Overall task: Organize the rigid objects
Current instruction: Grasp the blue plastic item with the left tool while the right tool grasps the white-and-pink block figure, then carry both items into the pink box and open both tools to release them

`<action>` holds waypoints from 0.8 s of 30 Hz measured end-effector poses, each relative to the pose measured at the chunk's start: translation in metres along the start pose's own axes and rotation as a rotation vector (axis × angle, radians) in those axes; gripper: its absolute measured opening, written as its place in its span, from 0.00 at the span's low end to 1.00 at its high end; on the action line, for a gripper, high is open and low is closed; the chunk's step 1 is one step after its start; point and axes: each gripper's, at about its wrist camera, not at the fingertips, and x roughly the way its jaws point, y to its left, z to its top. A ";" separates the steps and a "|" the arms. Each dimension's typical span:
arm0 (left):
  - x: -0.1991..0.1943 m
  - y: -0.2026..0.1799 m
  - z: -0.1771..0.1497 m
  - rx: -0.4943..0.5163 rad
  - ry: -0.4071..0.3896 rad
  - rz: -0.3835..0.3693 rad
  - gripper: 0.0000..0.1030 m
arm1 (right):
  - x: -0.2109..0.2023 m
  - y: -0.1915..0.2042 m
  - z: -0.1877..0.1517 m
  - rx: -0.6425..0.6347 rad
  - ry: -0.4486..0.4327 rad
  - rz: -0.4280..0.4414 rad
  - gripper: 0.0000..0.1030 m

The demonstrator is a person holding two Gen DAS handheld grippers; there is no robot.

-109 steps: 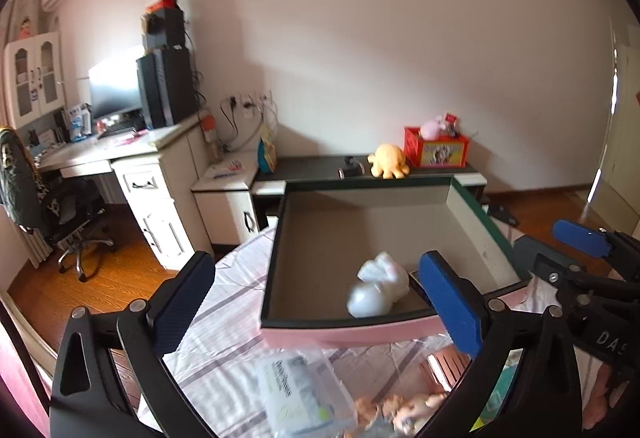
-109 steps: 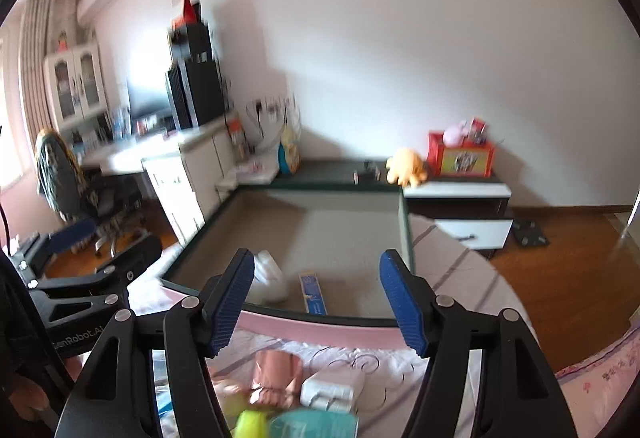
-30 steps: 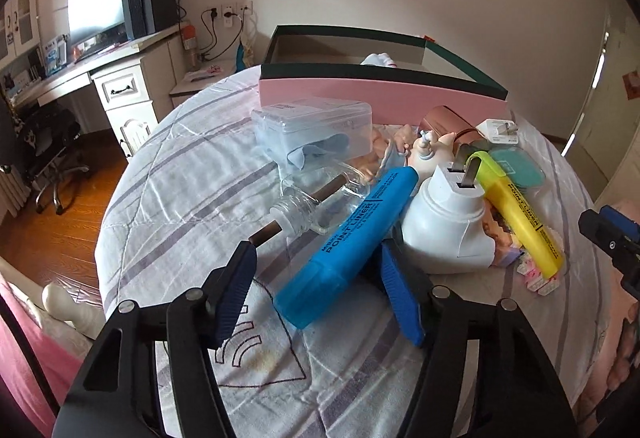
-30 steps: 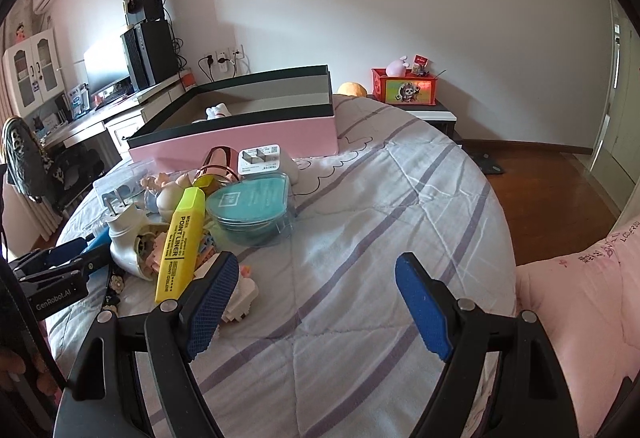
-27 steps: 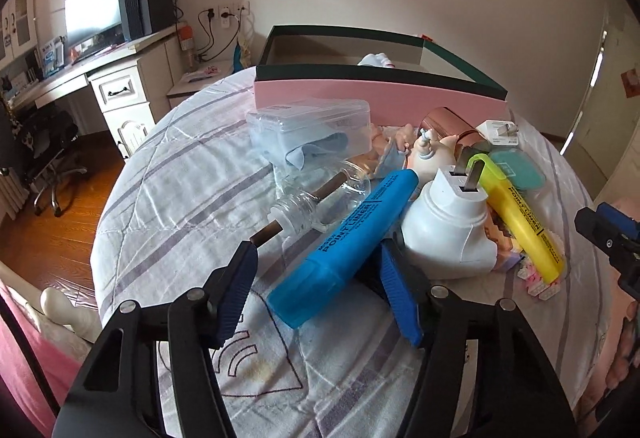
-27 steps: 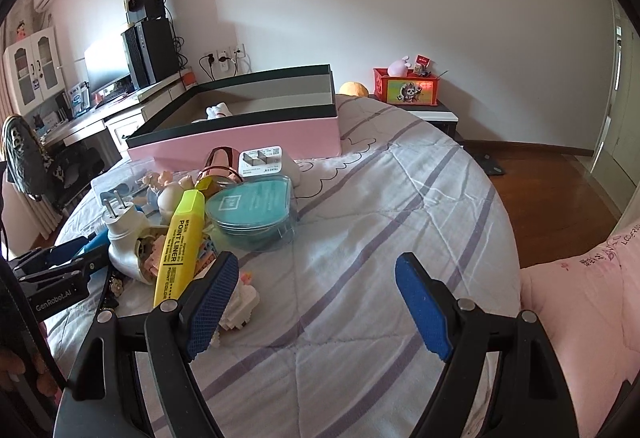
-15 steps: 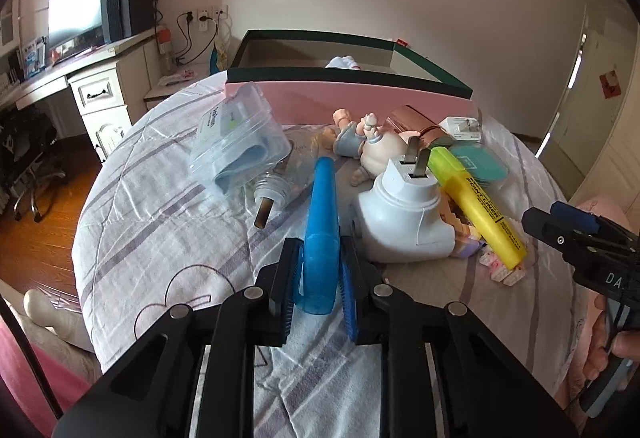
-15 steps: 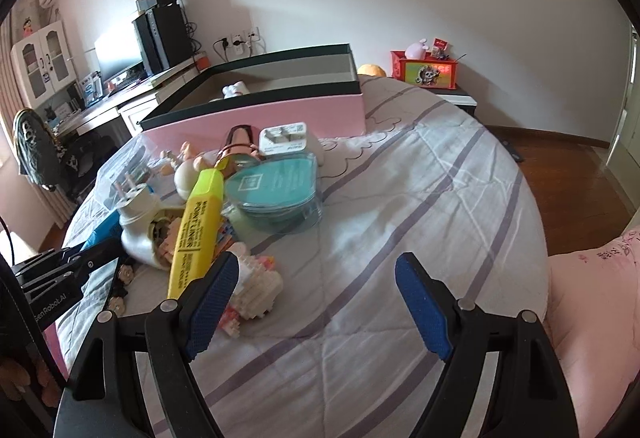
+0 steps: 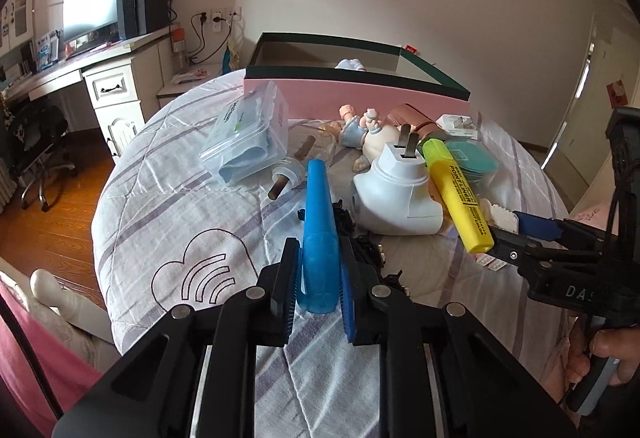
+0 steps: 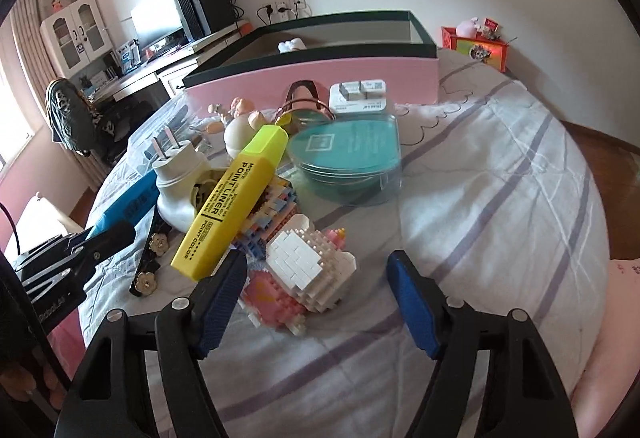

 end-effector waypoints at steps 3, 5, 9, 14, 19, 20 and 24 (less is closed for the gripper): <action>0.001 -0.002 0.001 -0.002 0.000 0.002 0.17 | 0.002 0.002 0.002 0.001 -0.007 0.012 0.52; 0.000 -0.004 0.002 0.000 -0.003 -0.004 0.17 | 0.000 0.002 0.002 0.006 -0.014 0.013 0.50; -0.005 -0.008 0.008 0.006 -0.023 -0.016 0.17 | -0.008 -0.003 0.002 0.016 -0.033 0.017 0.41; -0.008 -0.010 0.013 0.009 -0.032 -0.029 0.17 | -0.014 -0.006 0.002 0.024 -0.056 -0.005 0.41; -0.011 -0.011 0.017 0.008 -0.046 -0.041 0.17 | -0.027 -0.004 0.010 0.010 -0.099 -0.013 0.41; -0.012 -0.011 0.018 0.002 -0.053 -0.045 0.17 | -0.029 -0.004 0.012 0.009 -0.106 -0.015 0.41; -0.017 -0.009 0.020 -0.009 -0.067 -0.061 0.17 | -0.035 -0.003 0.018 0.002 -0.125 -0.014 0.41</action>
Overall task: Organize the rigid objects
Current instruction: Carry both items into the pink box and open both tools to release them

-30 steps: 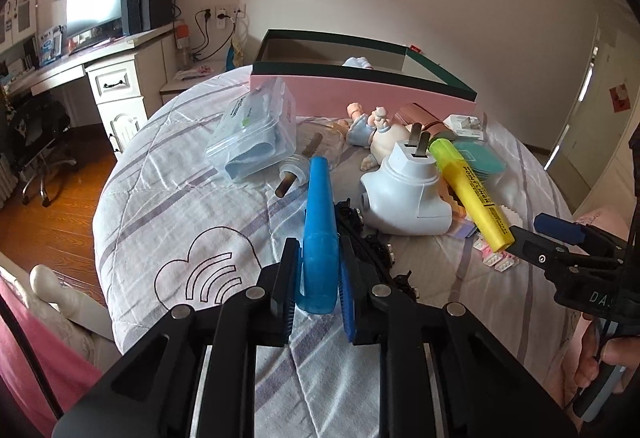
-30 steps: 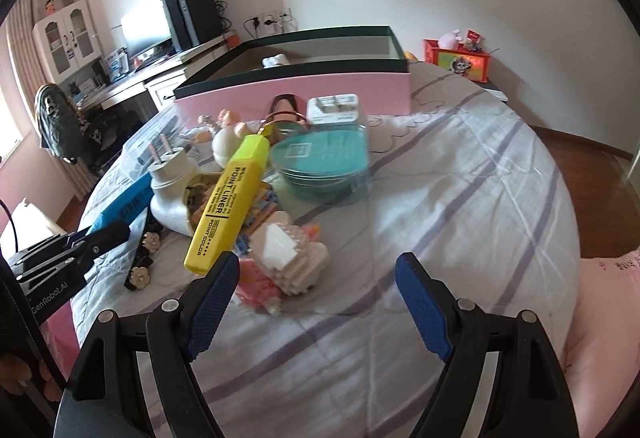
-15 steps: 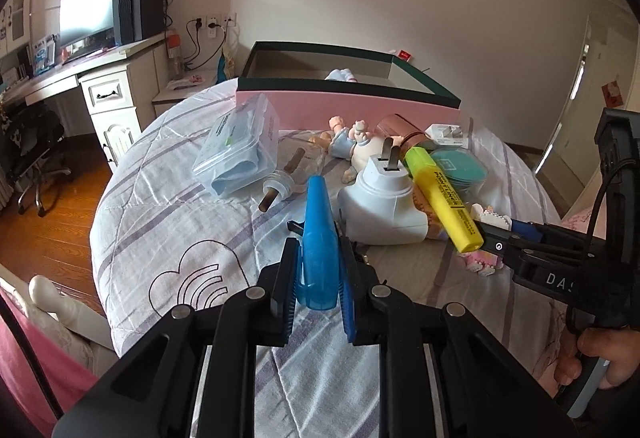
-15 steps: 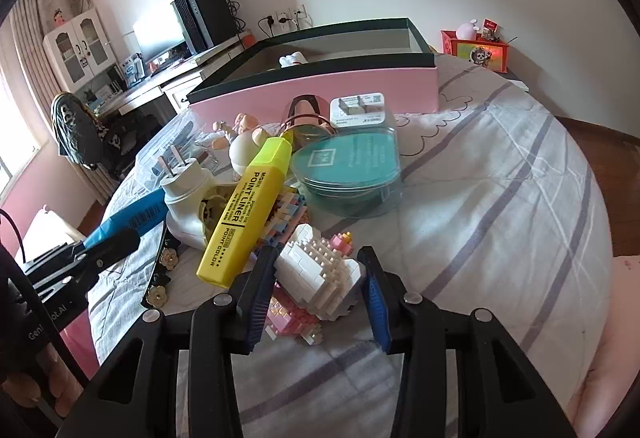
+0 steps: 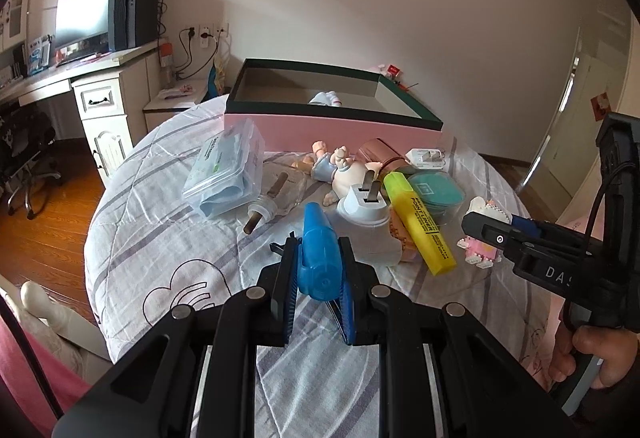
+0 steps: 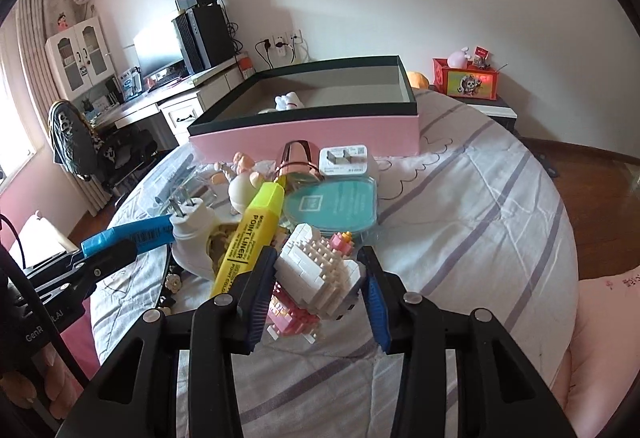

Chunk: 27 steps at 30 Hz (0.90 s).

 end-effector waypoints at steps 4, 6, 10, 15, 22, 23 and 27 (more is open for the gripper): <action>-0.007 0.002 0.000 -0.018 -0.024 -0.004 0.17 | -0.002 0.001 0.004 -0.009 -0.013 0.002 0.41; -0.010 0.001 0.004 -0.019 -0.029 -0.017 0.17 | -0.003 0.002 0.007 -0.018 -0.019 0.005 0.41; -0.014 -0.006 0.017 0.002 -0.063 -0.010 0.17 | -0.005 0.007 0.022 -0.039 -0.048 0.006 0.41; -0.008 -0.020 0.058 0.045 -0.114 -0.010 0.17 | -0.002 0.009 0.059 -0.069 -0.095 -0.002 0.41; 0.037 -0.028 0.127 0.107 -0.146 0.044 0.17 | 0.041 0.001 0.120 -0.078 -0.088 -0.012 0.41; 0.048 -0.027 0.136 0.112 -0.142 0.066 0.17 | 0.052 -0.002 0.128 -0.078 -0.074 -0.016 0.41; 0.088 -0.019 0.165 0.127 -0.104 0.116 0.17 | 0.091 -0.016 0.151 -0.051 -0.032 -0.035 0.41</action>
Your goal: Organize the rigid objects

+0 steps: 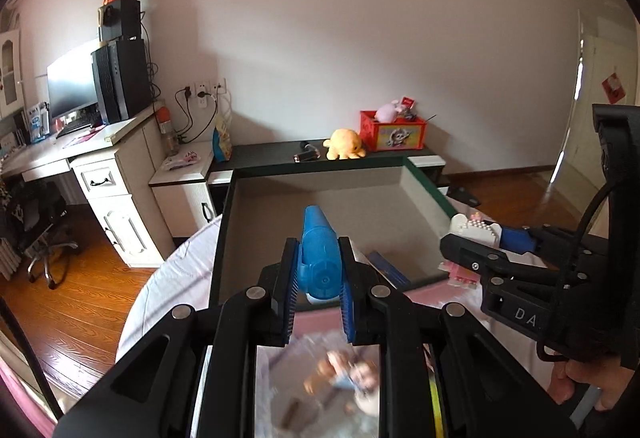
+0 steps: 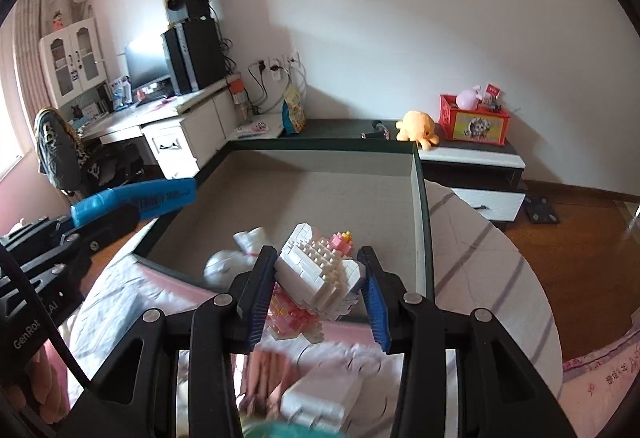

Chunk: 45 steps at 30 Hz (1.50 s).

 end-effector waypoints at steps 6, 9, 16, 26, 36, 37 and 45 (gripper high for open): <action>0.050 0.006 0.011 0.024 0.062 0.050 0.17 | 0.051 -0.015 0.004 0.029 0.076 -0.017 0.42; 0.063 0.006 0.007 0.033 0.078 0.055 0.17 | 0.064 -0.018 0.001 0.031 0.099 -0.027 0.42; 0.068 0.006 0.005 0.029 0.076 0.098 0.21 | 0.050 -0.018 0.003 0.032 0.051 -0.052 0.62; -0.012 0.007 0.007 0.000 -0.089 0.159 0.93 | -0.037 0.006 -0.001 0.027 -0.085 -0.064 0.79; -0.131 0.005 -0.023 -0.055 -0.234 0.208 1.00 | -0.149 0.050 -0.037 -0.029 -0.246 -0.108 0.82; -0.141 0.006 -0.027 -0.063 -0.246 0.210 1.00 | -0.158 0.054 -0.043 -0.037 -0.262 -0.120 0.82; -0.214 0.003 -0.067 -0.086 -0.295 0.212 1.00 | -0.221 0.075 -0.090 -0.017 -0.331 -0.162 0.83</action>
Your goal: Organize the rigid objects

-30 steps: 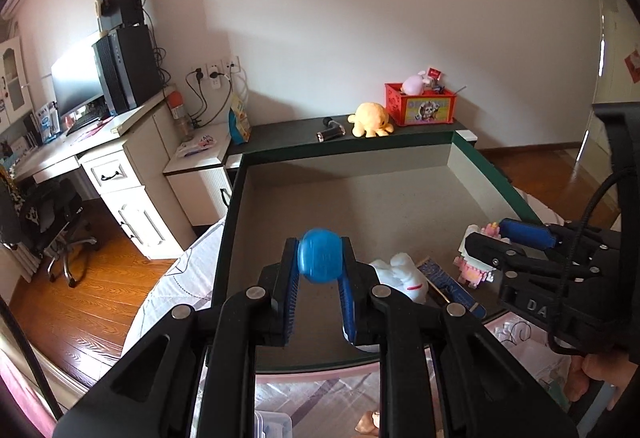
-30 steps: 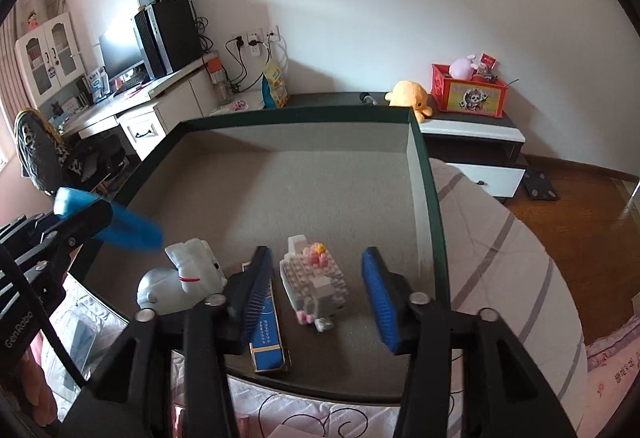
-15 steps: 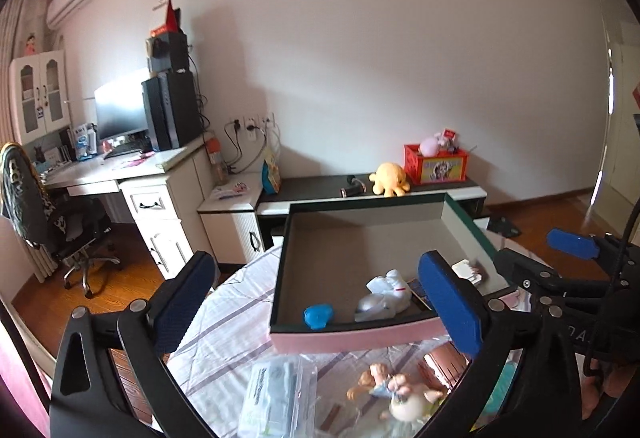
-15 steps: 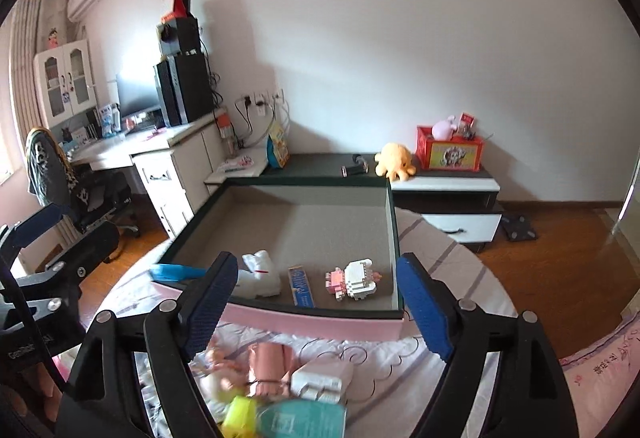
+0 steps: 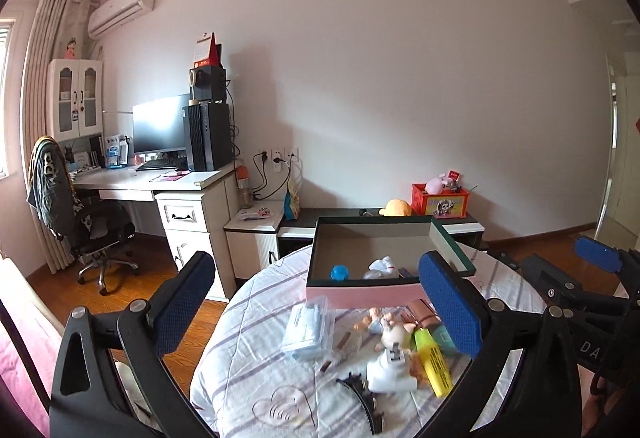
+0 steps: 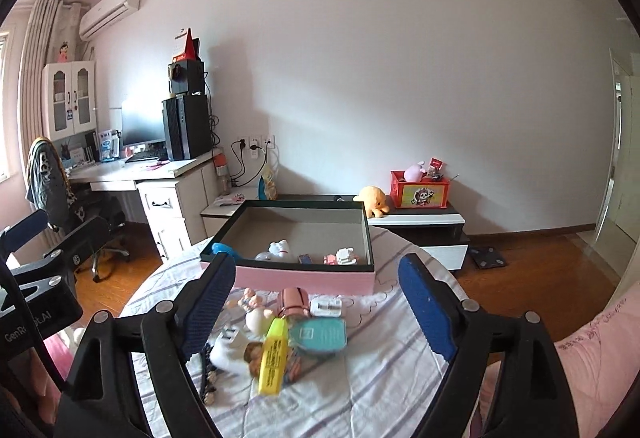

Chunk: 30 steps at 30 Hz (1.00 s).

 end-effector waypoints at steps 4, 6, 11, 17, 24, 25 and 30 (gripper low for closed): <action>-0.028 0.000 -0.005 -0.003 -0.029 -0.012 1.00 | -0.024 0.003 -0.008 0.001 -0.010 0.008 0.83; -0.040 0.000 -0.004 0.004 -0.044 -0.024 1.00 | -0.034 0.005 -0.009 -0.003 -0.021 0.000 0.83; -0.057 -0.003 -0.006 0.017 -0.062 -0.033 1.00 | -0.049 0.005 -0.010 -0.008 -0.038 -0.010 0.83; -0.059 -0.001 -0.008 0.006 -0.056 -0.024 1.00 | -0.058 0.003 -0.013 -0.001 -0.046 -0.018 0.83; -0.049 0.005 -0.015 0.008 -0.025 -0.006 1.00 | -0.046 -0.001 -0.019 0.011 -0.015 -0.030 0.83; -0.045 0.007 -0.017 0.008 -0.017 -0.001 1.00 | -0.042 -0.002 -0.021 0.015 -0.006 -0.030 0.83; -0.020 0.023 -0.034 0.005 0.054 0.027 1.00 | -0.017 -0.011 -0.037 0.030 0.064 -0.038 0.83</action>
